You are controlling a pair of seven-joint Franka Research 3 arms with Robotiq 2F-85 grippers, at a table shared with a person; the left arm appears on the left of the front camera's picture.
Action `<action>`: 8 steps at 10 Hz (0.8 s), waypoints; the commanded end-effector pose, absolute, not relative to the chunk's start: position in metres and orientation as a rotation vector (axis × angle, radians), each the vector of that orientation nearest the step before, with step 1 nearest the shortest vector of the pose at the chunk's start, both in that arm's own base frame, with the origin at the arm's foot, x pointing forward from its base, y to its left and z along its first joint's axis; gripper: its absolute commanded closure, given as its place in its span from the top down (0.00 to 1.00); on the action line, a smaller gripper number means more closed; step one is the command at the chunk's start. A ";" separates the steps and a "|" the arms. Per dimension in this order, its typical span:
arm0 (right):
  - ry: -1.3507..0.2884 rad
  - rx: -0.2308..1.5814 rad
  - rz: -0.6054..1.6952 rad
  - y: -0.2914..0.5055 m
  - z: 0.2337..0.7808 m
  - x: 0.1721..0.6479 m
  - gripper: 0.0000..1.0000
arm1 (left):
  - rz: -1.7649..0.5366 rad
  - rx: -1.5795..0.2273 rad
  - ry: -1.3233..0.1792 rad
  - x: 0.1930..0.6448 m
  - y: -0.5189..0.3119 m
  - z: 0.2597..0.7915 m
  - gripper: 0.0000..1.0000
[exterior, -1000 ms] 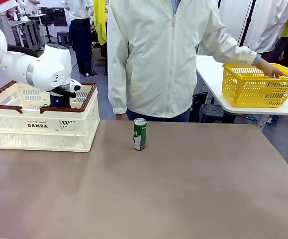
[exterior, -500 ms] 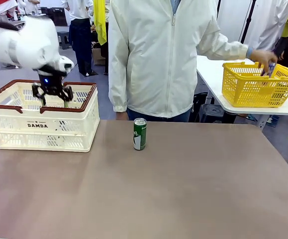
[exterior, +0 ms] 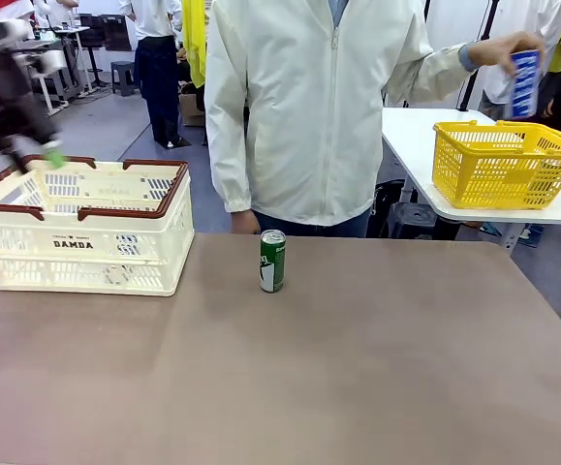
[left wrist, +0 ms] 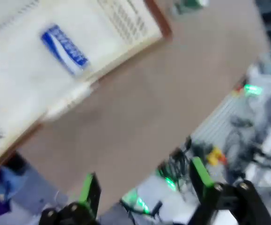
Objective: Place the drinks into the Shopping basket.
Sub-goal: Pick up one drink and place it into the Shopping basket.
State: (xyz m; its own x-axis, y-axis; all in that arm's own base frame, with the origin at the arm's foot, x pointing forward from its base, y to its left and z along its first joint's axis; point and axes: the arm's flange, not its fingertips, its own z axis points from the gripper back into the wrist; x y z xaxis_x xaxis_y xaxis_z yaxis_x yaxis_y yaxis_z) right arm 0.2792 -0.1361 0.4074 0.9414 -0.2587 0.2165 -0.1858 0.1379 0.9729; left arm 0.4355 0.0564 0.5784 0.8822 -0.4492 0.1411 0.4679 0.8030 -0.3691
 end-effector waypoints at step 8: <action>-0.375 1.437 -0.031 -0.138 0.409 0.276 1.00 | -0.194 -0.872 -0.124 0.319 0.268 0.509 1.00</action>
State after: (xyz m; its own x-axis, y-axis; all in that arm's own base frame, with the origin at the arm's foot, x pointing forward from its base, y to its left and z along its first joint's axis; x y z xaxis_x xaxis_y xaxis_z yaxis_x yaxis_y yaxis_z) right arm 0.2790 -0.1364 0.4074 0.9411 -0.2595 0.2167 -0.1859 0.1381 0.9728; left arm 0.3206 0.2856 0.4834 0.9845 -0.0188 0.1743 0.1532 0.5748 -0.8038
